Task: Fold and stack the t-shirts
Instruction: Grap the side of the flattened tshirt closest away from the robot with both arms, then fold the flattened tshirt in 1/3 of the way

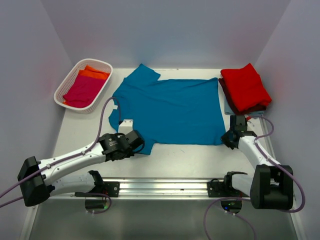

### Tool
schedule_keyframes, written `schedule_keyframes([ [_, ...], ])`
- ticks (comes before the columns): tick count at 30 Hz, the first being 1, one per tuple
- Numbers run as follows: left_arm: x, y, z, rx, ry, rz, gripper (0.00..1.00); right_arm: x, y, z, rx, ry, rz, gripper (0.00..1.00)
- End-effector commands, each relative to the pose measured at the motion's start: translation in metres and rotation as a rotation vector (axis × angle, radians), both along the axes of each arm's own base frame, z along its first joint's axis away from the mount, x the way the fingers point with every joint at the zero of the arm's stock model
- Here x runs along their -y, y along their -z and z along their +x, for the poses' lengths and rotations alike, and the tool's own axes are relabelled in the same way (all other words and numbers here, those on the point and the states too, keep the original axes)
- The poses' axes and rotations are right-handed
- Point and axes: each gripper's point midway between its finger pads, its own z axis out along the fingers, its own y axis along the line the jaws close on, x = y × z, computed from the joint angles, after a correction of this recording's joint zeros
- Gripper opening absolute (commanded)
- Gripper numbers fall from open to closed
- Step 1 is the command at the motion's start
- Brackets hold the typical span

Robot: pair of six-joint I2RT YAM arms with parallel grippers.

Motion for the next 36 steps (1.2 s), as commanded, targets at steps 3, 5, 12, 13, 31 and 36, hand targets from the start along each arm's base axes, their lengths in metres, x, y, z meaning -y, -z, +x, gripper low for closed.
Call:
schedule_keyframes([
  [3,-0.013,-0.011,0.025,0.122,-0.100,0.018,0.00,-0.001,-0.025,0.025,0.079,-0.039,-0.005,0.00],
  [5,-0.017,-0.007,0.034,0.133,-0.114,0.024,0.00,-0.002,-0.030,0.034,0.095,-0.044,-0.002,0.00],
  [12,-0.003,-0.027,0.086,0.262,-0.099,0.028,0.00,-0.002,-0.045,0.069,0.151,-0.061,-0.006,0.00],
  [13,-0.005,-0.030,0.092,0.280,-0.107,0.043,0.00,-0.002,-0.050,0.075,0.167,-0.060,-0.004,0.00],
  [31,-0.022,-0.062,0.208,0.349,-0.190,0.100,0.00,0.002,-0.060,0.152,0.214,-0.050,0.010,0.00],
  [36,-0.020,-0.066,0.230,0.365,-0.193,0.103,0.00,0.004,-0.065,0.165,0.224,-0.052,0.008,0.00],
])
